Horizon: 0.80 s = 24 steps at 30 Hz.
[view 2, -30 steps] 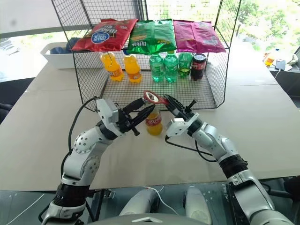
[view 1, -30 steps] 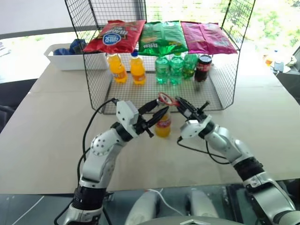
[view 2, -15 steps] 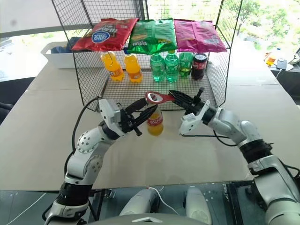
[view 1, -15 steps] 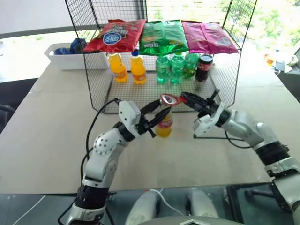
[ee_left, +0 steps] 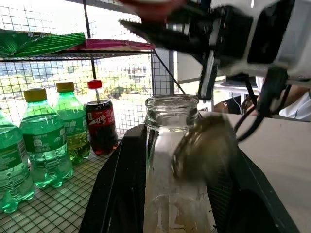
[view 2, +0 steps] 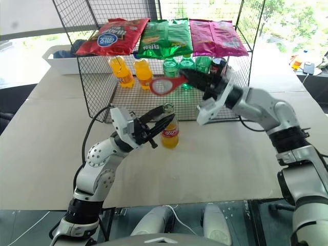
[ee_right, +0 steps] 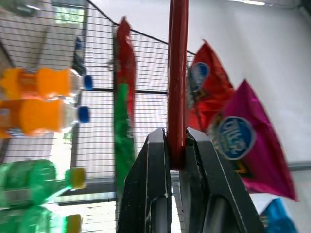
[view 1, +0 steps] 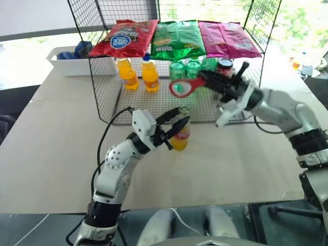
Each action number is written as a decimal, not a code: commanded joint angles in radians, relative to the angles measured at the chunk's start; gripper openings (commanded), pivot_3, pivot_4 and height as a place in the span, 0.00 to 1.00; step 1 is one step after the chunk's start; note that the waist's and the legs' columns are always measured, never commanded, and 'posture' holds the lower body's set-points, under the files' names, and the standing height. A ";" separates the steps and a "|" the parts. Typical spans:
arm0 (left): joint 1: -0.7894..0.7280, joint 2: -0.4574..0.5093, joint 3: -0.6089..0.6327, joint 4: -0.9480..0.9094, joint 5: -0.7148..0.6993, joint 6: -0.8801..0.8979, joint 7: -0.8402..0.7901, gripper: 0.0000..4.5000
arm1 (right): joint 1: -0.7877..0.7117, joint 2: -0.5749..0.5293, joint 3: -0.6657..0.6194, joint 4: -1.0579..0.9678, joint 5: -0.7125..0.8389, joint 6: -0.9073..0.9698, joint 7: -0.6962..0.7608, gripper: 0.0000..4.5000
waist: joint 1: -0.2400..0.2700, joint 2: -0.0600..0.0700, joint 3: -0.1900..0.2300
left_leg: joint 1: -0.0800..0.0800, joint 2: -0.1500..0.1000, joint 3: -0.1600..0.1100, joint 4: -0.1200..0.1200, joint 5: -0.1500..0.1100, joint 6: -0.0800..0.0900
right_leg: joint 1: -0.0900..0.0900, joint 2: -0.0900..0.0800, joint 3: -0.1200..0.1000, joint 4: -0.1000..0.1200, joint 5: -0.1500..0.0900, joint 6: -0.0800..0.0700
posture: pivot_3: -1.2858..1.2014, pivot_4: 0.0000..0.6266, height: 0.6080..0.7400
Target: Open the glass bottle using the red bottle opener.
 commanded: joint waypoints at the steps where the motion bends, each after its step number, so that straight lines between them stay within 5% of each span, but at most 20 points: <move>1: 0.019 0.010 -0.015 0.030 0.023 0.022 0.002 0.33 | -0.030 0.000 -0.047 -0.043 0.046 0.015 0.009 0.00 | 0.000 0.000 0.000 | 0.000 0.000 0.000 0.000 0.000 0.000 | 0.000 0.000 0.000 0.000 0.000 0.000 | 0.52 0.24 1.00; 16: 0.024 0.005 -0.001 0.023 0.022 0.011 0.017 0.33 | 0.100 0.046 -0.093 -0.084 0.173 0.126 0.063 0.00 | -0.001 0.000 0.000 | 0.000 0.000 0.000 0.000 0.000 0.000 | 0.000 0.000 0.000 -0.001 0.000 0.000 | 0.52 0.24 1.00; 17: 0.024 0.005 -0.002 0.023 0.022 0.009 0.018 0.47 | 0.118 0.056 -0.094 -0.093 0.186 0.141 0.070 0.00 | -0.001 0.000 0.000 | 0.000 0.000 0.000 0.000 0.000 0.000 | 0.000 0.000 0.000 -0.001 0.000 0.000 | 0.52 0.24 1.00; 18: 0.025 0.005 -0.001 0.024 0.026 0.006 0.021 0.48 | 0.136 0.065 -0.095 -0.103 0.196 0.155 0.076 0.00 | -0.002 0.001 0.000 | 0.000 0.000 0.000 0.000 0.000 0.000 | 0.000 0.000 0.000 -0.001 0.000 0.000 | 0.52 0.24 1.00; 22: 0.029 0.002 0.002 0.027 0.043 -0.005 0.026 0.87 | 0.184 0.085 -0.100 -0.143 0.217 0.201 0.103 0.00 | -0.001 0.001 0.001 | -0.002 0.000 0.000 0.000 0.000 0.000 | -0.002 0.000 0.000 -0.001 0.000 0.000 | 0.52 0.24 1.00; 24: 0.032 0.000 0.003 0.025 0.044 -0.004 0.025 0.87 | 0.192 0.089 -0.103 -0.156 0.222 0.215 0.112 0.00 | -0.001 0.001 0.001 | -0.003 0.000 0.000 0.000 0.000 0.000 | -0.002 0.000 0.000 -0.001 0.000 0.000 | 0.52 0.24 1.00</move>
